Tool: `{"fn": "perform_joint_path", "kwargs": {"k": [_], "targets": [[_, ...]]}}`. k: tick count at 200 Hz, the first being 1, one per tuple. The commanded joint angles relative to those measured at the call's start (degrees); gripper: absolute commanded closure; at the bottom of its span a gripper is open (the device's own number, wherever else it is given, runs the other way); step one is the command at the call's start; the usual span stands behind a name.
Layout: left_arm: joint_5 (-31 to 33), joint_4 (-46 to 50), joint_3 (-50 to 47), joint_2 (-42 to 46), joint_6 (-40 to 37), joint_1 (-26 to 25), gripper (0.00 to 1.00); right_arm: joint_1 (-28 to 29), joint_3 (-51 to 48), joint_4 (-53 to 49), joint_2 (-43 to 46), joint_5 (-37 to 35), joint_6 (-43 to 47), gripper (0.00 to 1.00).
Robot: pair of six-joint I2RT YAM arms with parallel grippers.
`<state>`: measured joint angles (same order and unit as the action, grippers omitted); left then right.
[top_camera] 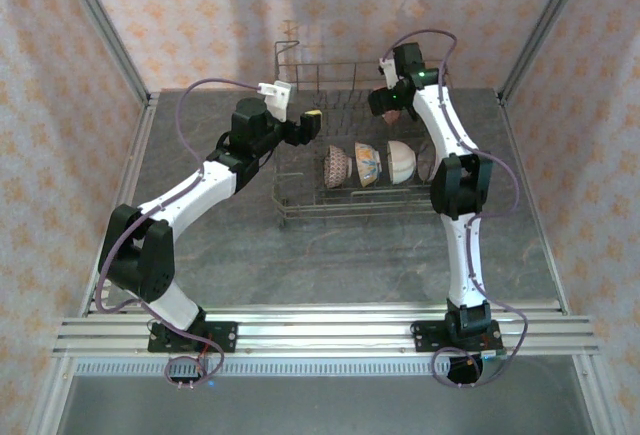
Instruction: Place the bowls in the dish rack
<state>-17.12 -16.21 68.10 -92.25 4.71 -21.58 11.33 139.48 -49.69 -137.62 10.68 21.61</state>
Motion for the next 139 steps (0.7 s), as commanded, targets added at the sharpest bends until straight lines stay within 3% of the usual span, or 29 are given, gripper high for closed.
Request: {"fn": "perform_joint_path", "kwargs": {"k": [1, 97, 139], "targets": [[-0.37, 3.59, 0.88, 1.65, 2.0, 0.31, 0.1, -0.74, 0.0, 2.58, 7.08, -4.95, -1.06, 0.14], [0.81, 4.38, 2.1, 0.4, 4.08, -0.38, 0.08, 2.01, -9.73, 10.55, 14.34, -5.8, -0.76, 0.06], [5.02, 5.24, 1.63, 2.03, 4.74, -0.47, 0.07, 5.24, -19.85, 15.35, 22.5, -6.19, -0.68, 0.06]]}}
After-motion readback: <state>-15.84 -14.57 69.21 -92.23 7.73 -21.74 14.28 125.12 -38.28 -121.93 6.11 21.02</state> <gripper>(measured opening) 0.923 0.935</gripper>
